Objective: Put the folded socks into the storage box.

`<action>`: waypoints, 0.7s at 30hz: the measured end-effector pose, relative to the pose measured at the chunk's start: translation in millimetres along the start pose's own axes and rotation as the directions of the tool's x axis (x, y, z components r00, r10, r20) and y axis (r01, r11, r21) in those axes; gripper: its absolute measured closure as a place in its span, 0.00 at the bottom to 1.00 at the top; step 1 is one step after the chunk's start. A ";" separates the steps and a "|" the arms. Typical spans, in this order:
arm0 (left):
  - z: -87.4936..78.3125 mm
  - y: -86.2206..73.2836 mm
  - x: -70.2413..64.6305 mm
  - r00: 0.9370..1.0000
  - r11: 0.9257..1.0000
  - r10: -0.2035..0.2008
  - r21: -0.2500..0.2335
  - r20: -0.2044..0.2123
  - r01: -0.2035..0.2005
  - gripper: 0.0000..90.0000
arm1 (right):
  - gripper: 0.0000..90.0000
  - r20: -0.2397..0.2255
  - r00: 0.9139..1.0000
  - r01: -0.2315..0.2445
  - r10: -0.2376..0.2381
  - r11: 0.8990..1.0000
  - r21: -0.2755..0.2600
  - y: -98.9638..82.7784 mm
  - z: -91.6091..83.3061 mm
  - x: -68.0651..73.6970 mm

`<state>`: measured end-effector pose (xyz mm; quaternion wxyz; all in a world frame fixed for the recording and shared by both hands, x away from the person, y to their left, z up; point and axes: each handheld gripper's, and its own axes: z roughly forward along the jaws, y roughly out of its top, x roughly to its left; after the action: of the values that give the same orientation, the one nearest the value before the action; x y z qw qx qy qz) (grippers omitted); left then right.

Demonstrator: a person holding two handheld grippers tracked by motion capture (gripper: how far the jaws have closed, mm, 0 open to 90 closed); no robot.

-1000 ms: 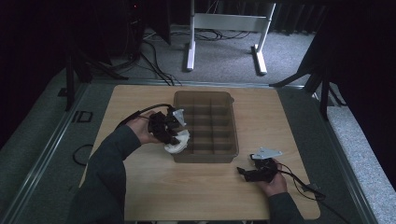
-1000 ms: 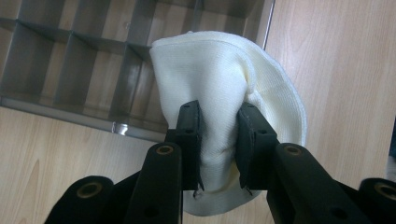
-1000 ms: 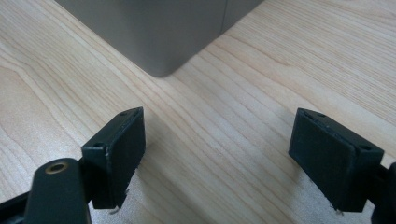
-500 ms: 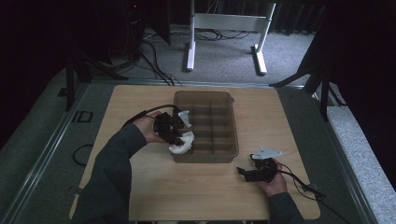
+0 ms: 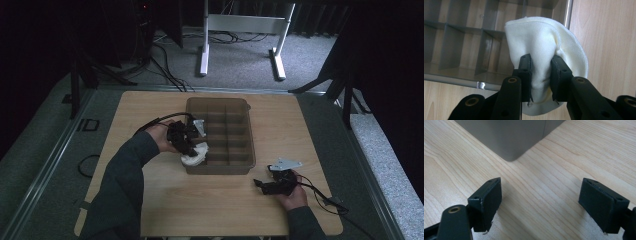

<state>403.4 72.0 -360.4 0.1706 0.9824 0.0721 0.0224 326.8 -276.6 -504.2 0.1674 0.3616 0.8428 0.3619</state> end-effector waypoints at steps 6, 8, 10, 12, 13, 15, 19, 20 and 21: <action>3.4 1.1 1.4 1.000 1.000 0.005 0.008 0.018 -0.005 0.81 | 0.20 0.000 1.000 0.002 -0.002 1.000 0.000 0.0 0.0 -0.1; 5.4 2.0 1.7 1.000 1.000 0.010 0.022 0.020 -0.010 0.81 | 0.20 0.000 1.000 0.002 -0.002 1.000 0.000 0.0 0.0 -0.1; 7.2 2.8 1.8 1.000 1.000 0.007 0.022 0.025 -0.007 0.82 | 0.20 0.000 1.000 0.001 -0.001 1.000 0.000 0.0 0.0 -0.1; 8.5 3.7 2.2 1.000 1.000 0.007 0.027 0.030 -0.008 0.81 | 0.20 0.000 1.000 0.001 -0.001 1.000 0.000 0.0 0.0 -0.1; 10.0 4.7 2.5 0.999 0.999 0.006 0.032 0.032 -0.007 0.81 | 0.20 0.000 1.000 0.001 -0.001 1.000 0.000 0.0 0.0 -0.1; 10.7 5.1 2.6 0.999 0.999 0.007 0.035 0.032 -0.008 0.81 | 0.20 0.000 1.000 0.001 -0.001 1.000 0.001 0.0 0.0 -0.1; 13.8 6.3 3.4 0.999 0.999 0.007 0.042 0.039 -0.008 0.82 | 0.20 0.000 1.000 0.001 -0.001 1.000 0.001 0.0 0.0 -0.1; 14.7 6.5 3.6 0.999 0.999 0.002 0.042 0.042 -0.004 0.82 | 0.20 0.000 1.000 0.001 -0.001 1.000 0.001 0.0 0.0 -0.1; 15.1 6.9 4.1 0.999 0.999 0.004 0.046 0.044 -0.006 0.82 | 0.20 0.000 1.000 0.001 -0.001 1.000 0.001 0.0 0.0 -0.1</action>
<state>409.4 61.2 -372.1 0.1496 0.9865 0.0662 -0.0003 326.8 -276.7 -504.2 0.1677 0.3611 0.8431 0.3615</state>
